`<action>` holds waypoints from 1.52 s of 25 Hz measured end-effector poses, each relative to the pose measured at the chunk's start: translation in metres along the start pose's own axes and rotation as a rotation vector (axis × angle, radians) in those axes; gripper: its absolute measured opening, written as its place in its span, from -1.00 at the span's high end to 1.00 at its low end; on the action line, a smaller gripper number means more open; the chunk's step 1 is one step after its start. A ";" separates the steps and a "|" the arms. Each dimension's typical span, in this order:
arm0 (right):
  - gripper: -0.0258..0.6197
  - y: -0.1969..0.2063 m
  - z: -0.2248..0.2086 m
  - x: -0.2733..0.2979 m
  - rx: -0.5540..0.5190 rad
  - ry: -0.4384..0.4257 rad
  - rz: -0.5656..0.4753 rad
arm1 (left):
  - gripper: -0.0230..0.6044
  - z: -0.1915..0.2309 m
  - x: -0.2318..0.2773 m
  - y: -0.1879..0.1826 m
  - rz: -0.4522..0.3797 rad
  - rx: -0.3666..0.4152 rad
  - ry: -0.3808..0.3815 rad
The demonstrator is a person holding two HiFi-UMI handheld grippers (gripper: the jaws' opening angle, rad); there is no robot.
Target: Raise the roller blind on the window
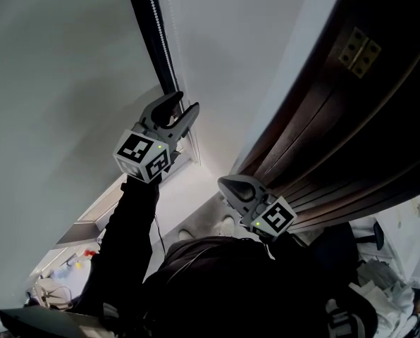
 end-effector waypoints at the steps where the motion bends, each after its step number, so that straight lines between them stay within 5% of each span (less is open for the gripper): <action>1: 0.91 0.000 0.000 0.000 0.000 0.000 0.000 | 0.31 0.000 0.001 0.000 0.001 0.001 -0.002; 3: 0.91 -0.001 0.000 0.000 -0.002 0.003 -0.003 | 0.40 0.002 0.000 0.000 0.000 0.002 -0.022; 5: 0.91 -0.001 -0.001 -0.002 -0.002 0.007 -0.002 | 0.86 0.005 -0.002 0.001 0.004 0.000 -0.041; 17: 0.91 -0.002 -0.002 -0.002 0.002 0.019 -0.002 | 0.88 -0.010 -0.015 0.004 0.031 0.031 0.004; 28: 0.91 -0.005 0.011 0.008 0.031 -0.016 -0.024 | 0.88 -0.031 -0.034 0.013 -0.022 -0.056 0.055; 38: 0.91 -0.007 0.018 0.009 0.005 -0.011 -0.026 | 0.88 -0.054 -0.063 0.106 0.113 -0.148 0.080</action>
Point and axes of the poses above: the fingertips, and each gripper's own axes: x forward along the fingers, z to its left, y out of its underside, the point moved 1 cm from there along -x, backward along the fingers, and after that the axes turned 1 degree about -y, right-handed, at the moved point
